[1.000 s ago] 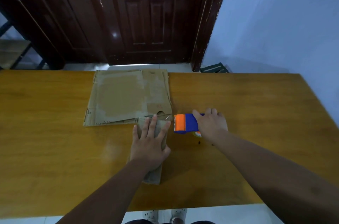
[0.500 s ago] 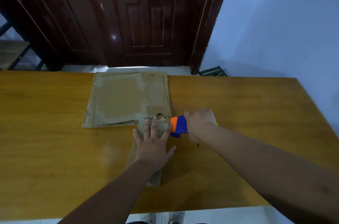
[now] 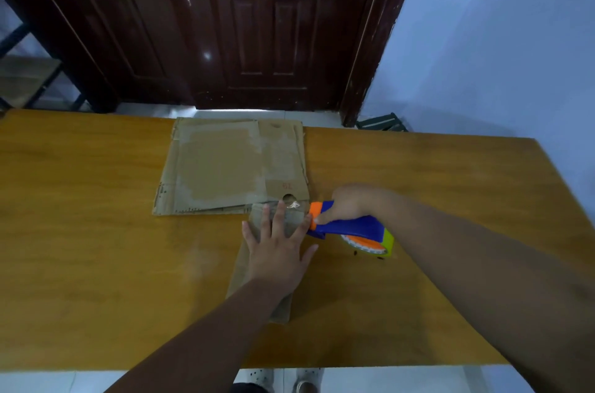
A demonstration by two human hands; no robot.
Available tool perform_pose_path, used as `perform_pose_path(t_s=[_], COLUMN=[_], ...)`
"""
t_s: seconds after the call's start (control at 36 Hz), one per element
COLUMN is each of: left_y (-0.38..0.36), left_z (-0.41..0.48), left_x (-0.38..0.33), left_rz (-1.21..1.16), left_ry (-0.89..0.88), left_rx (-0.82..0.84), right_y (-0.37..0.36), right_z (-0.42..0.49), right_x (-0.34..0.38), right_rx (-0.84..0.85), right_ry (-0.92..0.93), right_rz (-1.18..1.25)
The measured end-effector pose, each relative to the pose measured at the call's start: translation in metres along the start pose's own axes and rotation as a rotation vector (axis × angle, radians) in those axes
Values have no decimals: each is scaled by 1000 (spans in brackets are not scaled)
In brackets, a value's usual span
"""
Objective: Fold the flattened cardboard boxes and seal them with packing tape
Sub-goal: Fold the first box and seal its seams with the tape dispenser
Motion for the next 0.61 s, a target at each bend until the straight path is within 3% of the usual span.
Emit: perform_pose_path(t_s=[0.19,0.61], left_y=[-2,0], left_z=[0,0], left_x=[0,4], left_rz=[15,-15], left_ry=[1,-6], left_rx=[-24,-44], right_y=[0,6], right_z=[13,24], right_x=[-9,-5], right_rx=[217,321], right_ry=[-12,-10], right_rz=[192,237])
Point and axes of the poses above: each hand's wrist, its own z-axis towards the middle knuckle, its own y-axis out of the back of the hand, x = y × z, the point moved 4 cm from there along z, towards the middle knuckle, and after that the axes turned 15 degrees about x, right-handed, at the moved point
